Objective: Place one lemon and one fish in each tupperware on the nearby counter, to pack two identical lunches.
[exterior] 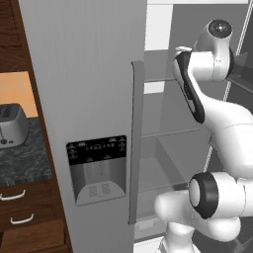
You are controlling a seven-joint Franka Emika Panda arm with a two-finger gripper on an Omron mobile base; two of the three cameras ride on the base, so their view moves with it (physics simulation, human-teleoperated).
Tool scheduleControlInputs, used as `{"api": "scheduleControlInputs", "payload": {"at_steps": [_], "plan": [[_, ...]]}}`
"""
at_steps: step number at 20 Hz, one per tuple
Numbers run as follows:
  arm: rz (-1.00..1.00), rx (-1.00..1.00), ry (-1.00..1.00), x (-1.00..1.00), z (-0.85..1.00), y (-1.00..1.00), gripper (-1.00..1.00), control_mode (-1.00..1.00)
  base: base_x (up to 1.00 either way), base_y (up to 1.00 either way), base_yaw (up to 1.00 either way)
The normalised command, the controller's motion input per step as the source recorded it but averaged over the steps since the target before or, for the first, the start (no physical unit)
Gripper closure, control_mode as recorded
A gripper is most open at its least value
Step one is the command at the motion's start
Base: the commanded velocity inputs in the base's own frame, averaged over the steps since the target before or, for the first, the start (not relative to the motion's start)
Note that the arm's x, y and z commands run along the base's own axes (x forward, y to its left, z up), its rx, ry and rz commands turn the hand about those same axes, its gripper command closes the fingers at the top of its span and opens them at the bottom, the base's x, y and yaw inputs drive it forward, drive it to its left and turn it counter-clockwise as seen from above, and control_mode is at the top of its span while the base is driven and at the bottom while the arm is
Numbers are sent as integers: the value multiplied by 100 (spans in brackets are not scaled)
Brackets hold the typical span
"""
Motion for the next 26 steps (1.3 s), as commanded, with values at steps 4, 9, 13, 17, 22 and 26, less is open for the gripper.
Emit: {"api": "scheduleControlInputs", "payload": {"at_steps": [4,9,13,17,22,26], "plan": [[-1,0,0,99,-29,-14,-100,-100,0,0,0],[-2,0,1,100,-11,-2,-100,-100,0,0,0],[-5,0,0,86,0,-17,-100,-100,0,0,0],[-5,0,0,81,0,-29,-100,-100,0,0,0],[-3,0,0,79,0,-29,-100,-100,0,0,0],[-1,0,0,78,0,-26,-100,-100,0,0,0]]}}
